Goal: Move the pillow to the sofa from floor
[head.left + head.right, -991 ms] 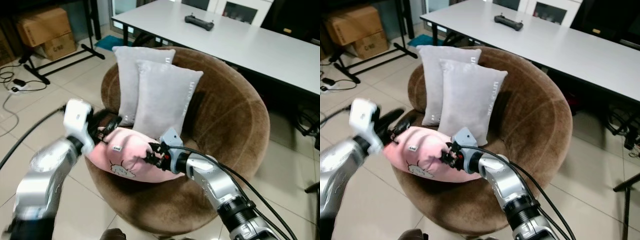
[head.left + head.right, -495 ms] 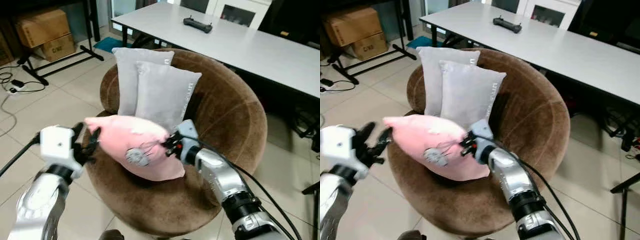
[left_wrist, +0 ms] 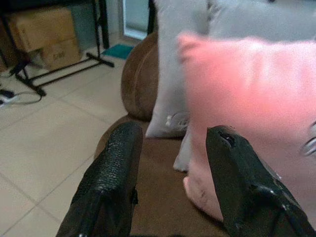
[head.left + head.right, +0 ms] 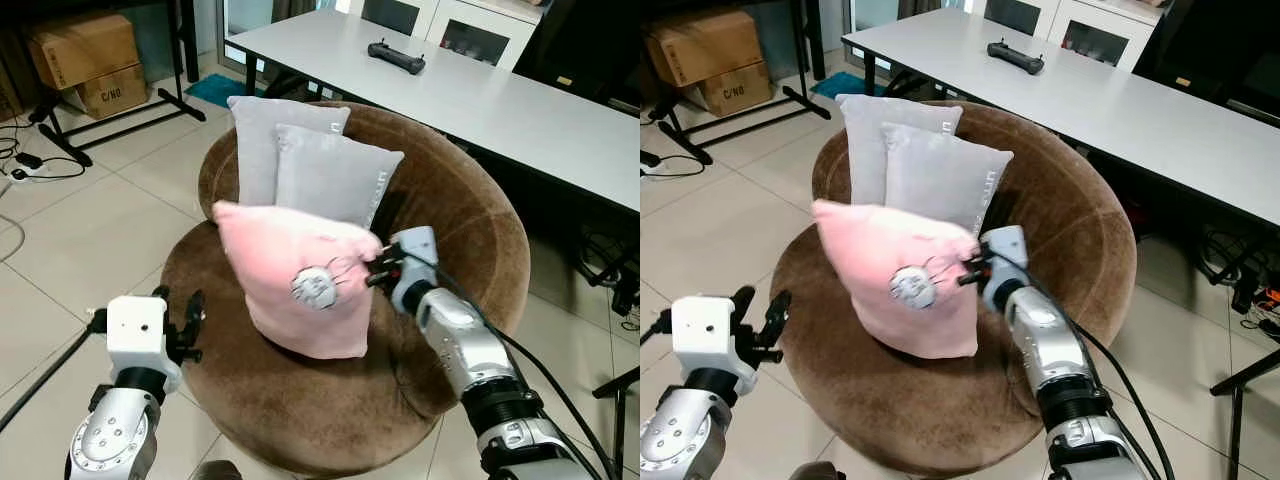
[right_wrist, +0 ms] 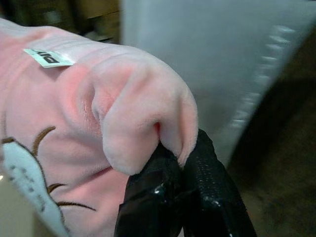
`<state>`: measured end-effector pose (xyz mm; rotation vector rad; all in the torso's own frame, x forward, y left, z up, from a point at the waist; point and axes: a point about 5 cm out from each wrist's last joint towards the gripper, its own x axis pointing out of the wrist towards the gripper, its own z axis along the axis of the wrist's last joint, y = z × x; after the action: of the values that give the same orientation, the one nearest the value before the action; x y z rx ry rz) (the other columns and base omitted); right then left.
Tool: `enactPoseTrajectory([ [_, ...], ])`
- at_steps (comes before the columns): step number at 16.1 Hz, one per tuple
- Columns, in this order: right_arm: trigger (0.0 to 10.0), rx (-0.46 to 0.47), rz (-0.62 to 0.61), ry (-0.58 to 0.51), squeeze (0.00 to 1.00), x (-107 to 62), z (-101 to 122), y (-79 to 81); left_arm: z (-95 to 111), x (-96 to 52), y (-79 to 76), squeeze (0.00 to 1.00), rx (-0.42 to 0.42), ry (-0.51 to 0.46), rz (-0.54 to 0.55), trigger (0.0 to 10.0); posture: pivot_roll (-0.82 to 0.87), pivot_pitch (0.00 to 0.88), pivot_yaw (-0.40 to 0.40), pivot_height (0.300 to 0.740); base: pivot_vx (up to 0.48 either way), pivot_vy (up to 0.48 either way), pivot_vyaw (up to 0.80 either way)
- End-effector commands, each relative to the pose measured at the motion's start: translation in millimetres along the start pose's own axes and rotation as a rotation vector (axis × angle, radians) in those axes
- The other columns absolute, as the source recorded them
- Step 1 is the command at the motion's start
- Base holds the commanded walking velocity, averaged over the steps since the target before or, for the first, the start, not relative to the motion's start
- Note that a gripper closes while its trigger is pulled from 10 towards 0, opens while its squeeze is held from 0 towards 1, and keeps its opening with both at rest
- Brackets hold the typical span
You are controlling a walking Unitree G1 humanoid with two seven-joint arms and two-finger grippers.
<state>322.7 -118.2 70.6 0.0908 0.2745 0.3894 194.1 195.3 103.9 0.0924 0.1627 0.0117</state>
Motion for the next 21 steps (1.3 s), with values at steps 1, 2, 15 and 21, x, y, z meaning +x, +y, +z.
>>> enactPoseTrajectory([
  [1,0.0,0.018,-0.061,-0.033,0.00,-2.4,5,-10.8,-1,1.7,-6.8,0.00,-0.001,-0.003,-0.017,10.0,0.20,0.000,-0.161,0.740,0.000,0.000,0.00],
  [2,0.0,0.014,-0.093,-0.022,0.00,-1.9,3,-12.9,-1,2.7,-8.1,0.00,0.006,-0.007,-0.023,10.0,0.20,0.000,-0.157,0.740,0.000,0.000,0.00],
  [15,0.0,0.051,-0.689,0.053,0.00,20.8,49,-65.2,-7,-11.6,-21.4,0.00,0.064,0.087,-0.303,10.0,0.28,0.000,-0.198,0.740,0.000,0.000,0.00],
  [21,10.0,0.075,-0.641,0.145,0.00,25.0,41,-58.7,-4,-17.6,-14.3,0.00,0.088,0.120,-0.305,10.0,0.32,0.000,-0.201,0.740,0.000,0.000,0.00],
])
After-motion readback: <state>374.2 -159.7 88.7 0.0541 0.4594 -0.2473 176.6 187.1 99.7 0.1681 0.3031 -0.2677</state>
